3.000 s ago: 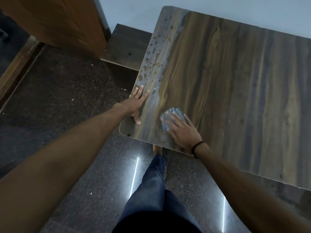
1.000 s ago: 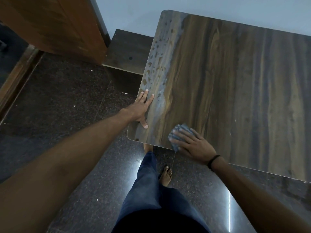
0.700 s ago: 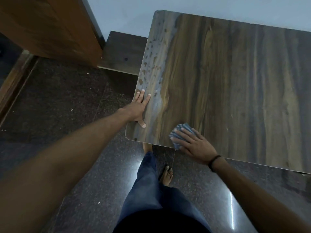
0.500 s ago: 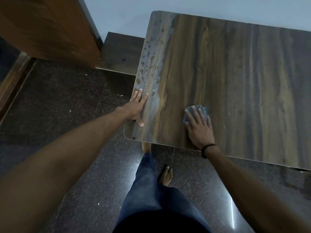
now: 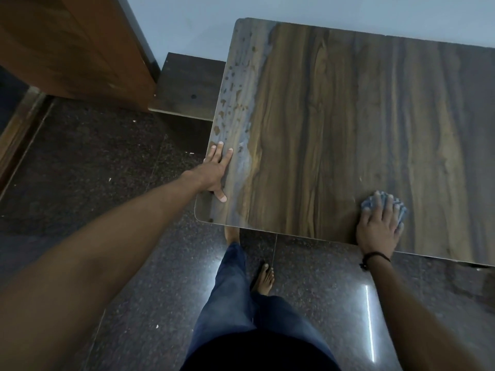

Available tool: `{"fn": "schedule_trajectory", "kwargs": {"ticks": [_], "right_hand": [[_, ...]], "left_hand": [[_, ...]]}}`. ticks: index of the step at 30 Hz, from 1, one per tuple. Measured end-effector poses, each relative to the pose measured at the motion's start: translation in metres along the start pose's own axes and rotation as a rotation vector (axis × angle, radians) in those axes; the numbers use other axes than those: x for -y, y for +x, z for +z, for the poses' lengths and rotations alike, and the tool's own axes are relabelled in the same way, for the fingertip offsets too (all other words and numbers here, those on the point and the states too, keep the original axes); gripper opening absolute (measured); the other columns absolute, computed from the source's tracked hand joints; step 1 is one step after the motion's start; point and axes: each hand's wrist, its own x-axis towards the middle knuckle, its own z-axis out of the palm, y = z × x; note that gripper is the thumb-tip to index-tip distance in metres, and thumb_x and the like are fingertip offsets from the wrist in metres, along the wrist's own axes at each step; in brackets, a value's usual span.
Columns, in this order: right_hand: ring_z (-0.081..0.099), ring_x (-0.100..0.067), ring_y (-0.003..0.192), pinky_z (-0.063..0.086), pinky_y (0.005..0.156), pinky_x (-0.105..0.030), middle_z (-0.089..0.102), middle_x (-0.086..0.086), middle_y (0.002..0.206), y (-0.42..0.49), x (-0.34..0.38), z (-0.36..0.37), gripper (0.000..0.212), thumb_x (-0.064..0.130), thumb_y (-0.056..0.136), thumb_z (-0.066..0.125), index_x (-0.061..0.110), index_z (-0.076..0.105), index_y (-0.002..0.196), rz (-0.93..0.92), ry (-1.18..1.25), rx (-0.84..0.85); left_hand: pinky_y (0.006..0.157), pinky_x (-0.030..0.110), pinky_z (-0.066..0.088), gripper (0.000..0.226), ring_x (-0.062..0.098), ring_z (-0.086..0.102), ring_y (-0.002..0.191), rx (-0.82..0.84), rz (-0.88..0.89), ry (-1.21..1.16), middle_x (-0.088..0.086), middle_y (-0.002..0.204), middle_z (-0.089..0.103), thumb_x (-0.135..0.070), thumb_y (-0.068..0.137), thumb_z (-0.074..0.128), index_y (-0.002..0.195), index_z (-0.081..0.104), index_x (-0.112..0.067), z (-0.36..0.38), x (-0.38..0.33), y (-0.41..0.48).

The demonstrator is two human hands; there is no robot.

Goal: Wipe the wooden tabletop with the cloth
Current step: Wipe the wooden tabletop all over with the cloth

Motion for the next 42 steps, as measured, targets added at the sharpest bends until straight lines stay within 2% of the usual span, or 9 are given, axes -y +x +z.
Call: {"fn": "schedule_trajectory", "kwargs": {"ticks": [2,9,15,20,22,27,33,38,42], "right_hand": [[0.003,-0.026,0.157,0.008,0.123,-0.062,0.007,-0.003,0.171,-0.001,0.031,0.007,0.064,0.049,0.100,0.019,0.031,0.016,0.161,0.026,0.019,0.013],[-0.006,-0.013,0.156,0.005,0.126,-0.052,0.000,0.013,0.169,-0.057,0.085,0.046,0.055,0.048,0.107,0.017,0.043,0.009,0.161,-0.797,-0.201,0.233],[-0.007,-0.016,0.156,0.000,0.125,-0.055,-0.002,0.007,0.171,-0.007,0.114,0.036,0.055,0.045,0.108,0.025,0.040,0.011,0.161,-0.360,-0.055,0.157],[0.010,-0.017,0.156,0.017,0.124,-0.054,0.017,0.006,0.169,-0.044,0.131,0.058,0.052,0.041,0.108,0.029,0.038,0.023,0.159,-1.118,-0.227,0.255],[0.013,-0.014,0.156,0.019,0.123,-0.053,0.020,0.009,0.168,-0.018,0.129,0.054,0.051,0.042,0.107,0.028,0.039,0.024,0.158,-1.239,-0.291,0.280],[0.000,-0.015,0.157,0.007,0.125,-0.055,0.011,0.010,0.170,-0.009,0.197,0.060,0.053,0.042,0.108,0.025,0.039,0.017,0.161,-0.867,-0.192,0.274],[0.008,-0.014,0.156,0.011,0.126,-0.050,0.015,0.011,0.169,-0.023,0.160,0.068,0.051,0.045,0.109,0.023,0.039,0.020,0.160,-1.502,-0.336,0.354],[0.003,-0.017,0.157,0.009,0.125,-0.057,0.012,0.007,0.170,0.009,0.230,0.066,0.053,0.045,0.108,0.023,0.037,0.016,0.161,-0.968,-0.253,0.275],[0.006,-0.017,0.157,0.010,0.126,-0.050,0.014,0.009,0.169,-0.021,0.195,0.074,0.053,0.045,0.109,0.025,0.038,0.019,0.160,-1.372,-0.311,0.358]], "left_hand": [[0.121,0.060,0.009,0.156,0.027,-0.038,0.143,0.016,-0.004,0.002,0.007,0.152,-0.047,-0.034,0.061,0.095,0.150,-0.033,-0.021,-0.003,-0.003,0.000],[0.121,0.059,0.007,0.156,0.027,-0.039,0.142,0.022,-0.005,0.005,0.006,0.152,-0.047,-0.035,0.060,0.095,0.151,-0.032,-0.022,-0.003,-0.004,-0.002],[0.121,0.060,0.008,0.155,0.028,-0.039,0.142,0.034,-0.037,0.031,0.007,0.151,-0.048,-0.033,0.063,0.094,0.150,-0.034,-0.020,-0.006,-0.010,-0.001],[0.120,0.062,0.009,0.159,0.025,-0.041,0.141,0.020,-0.010,-0.002,0.003,0.150,-0.050,-0.035,0.058,0.095,0.150,-0.034,-0.024,-0.001,-0.002,0.003],[0.121,0.061,0.009,0.159,0.024,-0.040,0.142,0.003,0.005,-0.028,0.001,0.150,-0.050,-0.034,0.058,0.096,0.150,-0.032,-0.026,-0.001,0.001,0.004],[0.121,0.058,0.012,0.158,0.027,-0.036,0.144,-0.018,0.033,0.009,0.005,0.153,-0.046,-0.037,0.058,0.096,0.151,-0.031,-0.023,-0.001,0.002,0.008],[0.123,0.047,0.012,0.152,0.027,-0.023,0.150,-0.056,0.101,0.085,0.009,0.159,-0.035,-0.026,0.059,0.096,0.156,-0.021,-0.021,-0.010,0.016,0.004],[0.120,0.047,0.017,0.156,0.026,-0.024,0.150,-0.062,0.091,0.077,0.008,0.158,-0.038,-0.021,0.056,0.097,0.155,-0.023,-0.020,-0.010,0.013,0.006],[0.123,0.046,0.009,0.159,0.029,-0.023,0.150,-0.077,0.099,0.099,0.010,0.159,-0.036,-0.028,0.053,0.098,0.155,-0.023,-0.017,-0.012,0.013,0.006]]}}
